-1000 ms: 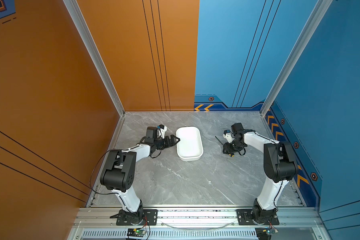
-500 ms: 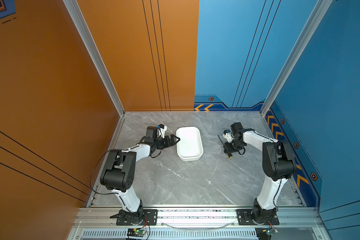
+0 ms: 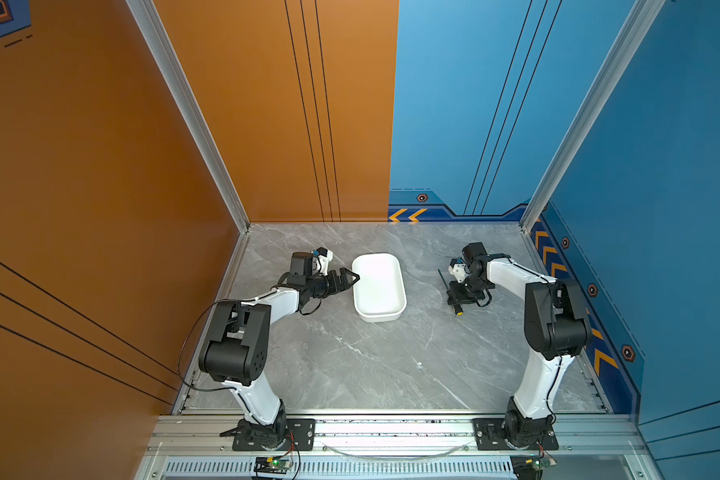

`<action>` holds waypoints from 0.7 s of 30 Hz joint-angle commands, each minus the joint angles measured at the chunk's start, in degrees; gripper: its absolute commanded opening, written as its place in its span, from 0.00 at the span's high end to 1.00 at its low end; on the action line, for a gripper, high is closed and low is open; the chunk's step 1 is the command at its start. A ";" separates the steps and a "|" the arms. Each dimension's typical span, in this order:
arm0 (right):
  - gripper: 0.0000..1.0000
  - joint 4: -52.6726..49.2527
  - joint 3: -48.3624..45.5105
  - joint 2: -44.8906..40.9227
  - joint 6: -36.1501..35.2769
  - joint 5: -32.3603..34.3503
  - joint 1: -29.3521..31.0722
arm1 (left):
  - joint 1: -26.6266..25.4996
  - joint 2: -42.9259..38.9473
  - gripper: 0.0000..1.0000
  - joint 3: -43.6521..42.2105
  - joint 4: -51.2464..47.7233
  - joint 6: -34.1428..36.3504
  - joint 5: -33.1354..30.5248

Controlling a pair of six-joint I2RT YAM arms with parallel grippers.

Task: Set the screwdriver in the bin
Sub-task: 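Lower the right gripper and close it on the black screwdriver handle, then lift the screwdriver with the right gripper and carry it over the bin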

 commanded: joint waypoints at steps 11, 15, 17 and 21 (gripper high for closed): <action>1.00 -5.09 17.90 -10.28 22.69 -6.79 14.01 | 3.87 -6.74 0.02 -1.08 0.11 -1.91 7.53; 1.00 -5.16 24.76 -7.22 30.21 -3.45 19.83 | 4.98 -6.81 0.02 -2.06 0.09 -1.86 8.49; 1.00 -5.32 27.54 -4.97 33.17 -1.91 21.71 | 5.34 -6.73 0.02 -2.40 0.11 -1.74 8.84; 1.00 -5.40 31.07 -1.04 36.69 2.06 24.93 | 6.51 -7.00 0.02 -2.87 0.05 -1.65 9.46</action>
